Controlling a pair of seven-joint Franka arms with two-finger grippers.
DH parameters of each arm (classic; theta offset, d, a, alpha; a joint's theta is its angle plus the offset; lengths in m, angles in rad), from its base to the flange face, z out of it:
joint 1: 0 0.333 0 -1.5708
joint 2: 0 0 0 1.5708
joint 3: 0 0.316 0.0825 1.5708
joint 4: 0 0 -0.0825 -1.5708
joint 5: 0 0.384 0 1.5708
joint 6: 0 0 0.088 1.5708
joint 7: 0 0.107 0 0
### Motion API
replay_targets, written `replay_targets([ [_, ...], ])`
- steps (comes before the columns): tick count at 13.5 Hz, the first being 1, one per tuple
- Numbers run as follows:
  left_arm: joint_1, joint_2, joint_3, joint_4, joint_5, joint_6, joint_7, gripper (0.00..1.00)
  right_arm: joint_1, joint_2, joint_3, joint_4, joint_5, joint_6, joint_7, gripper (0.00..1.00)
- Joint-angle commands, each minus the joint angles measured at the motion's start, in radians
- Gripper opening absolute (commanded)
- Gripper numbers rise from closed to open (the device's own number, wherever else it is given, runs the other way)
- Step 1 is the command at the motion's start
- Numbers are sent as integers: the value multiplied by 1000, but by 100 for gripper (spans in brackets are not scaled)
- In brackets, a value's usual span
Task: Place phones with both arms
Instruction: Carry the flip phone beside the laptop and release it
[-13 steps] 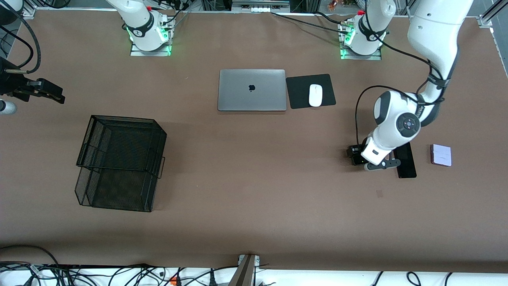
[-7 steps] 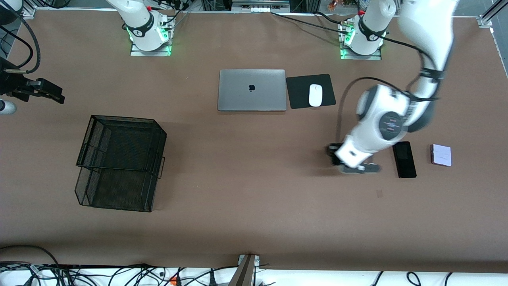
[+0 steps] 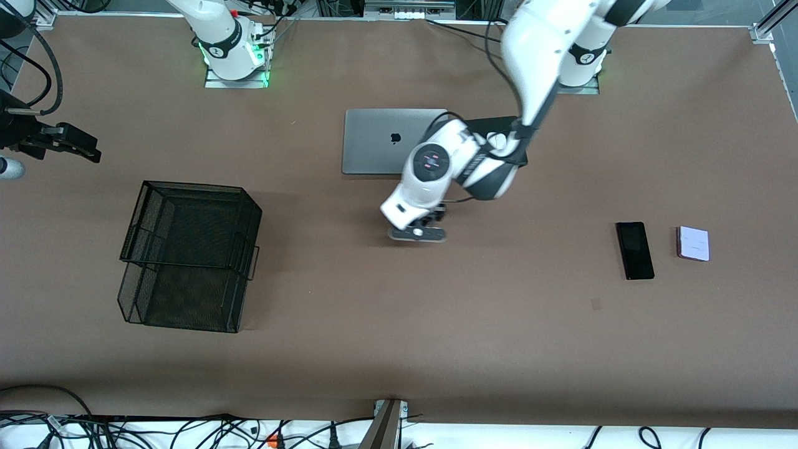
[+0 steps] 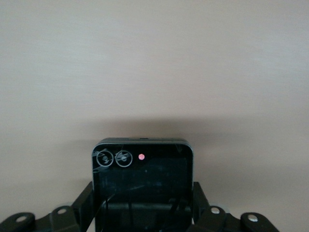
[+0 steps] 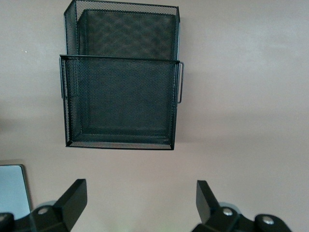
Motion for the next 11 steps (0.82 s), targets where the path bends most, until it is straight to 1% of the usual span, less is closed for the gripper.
replay_targets([
  [1, -61, 73, 15, 44, -51, 130, -42, 46, -10, -11, 9, 2, -3, -15, -4, 100],
  [2, -63, 75, 17, 41, -48, 133, -54, 99, -9, -11, 9, 2, -3, -15, -4, 100],
  [3, -55, 64, 17, 41, -46, 121, -56, 100, -10, -13, 9, 2, -3, -15, -4, 100],
  [4, -47, 38, 20, 25, -46, 82, -56, 100, -9, -10, 9, 2, -3, -15, -4, 100],
  [5, -34, 1, 31, 20, -46, 11, -56, 100, -9, -8, 9, 2, -3, -15, -5, 100],
  [8, 95, -147, 32, 26, -26, -312, -31, 100, -9, -4, 16, 1, -3, -16, -7, 100],
  [9, 144, -181, 35, 26, 0, -419, 5, 100, -3, -4, 21, 1, -3, -10, -5, 100],
  [11, 270, -226, 35, 26, 65, -587, 75, 100, 78, 15, 27, 4, -1, 4, 19, 100],
])
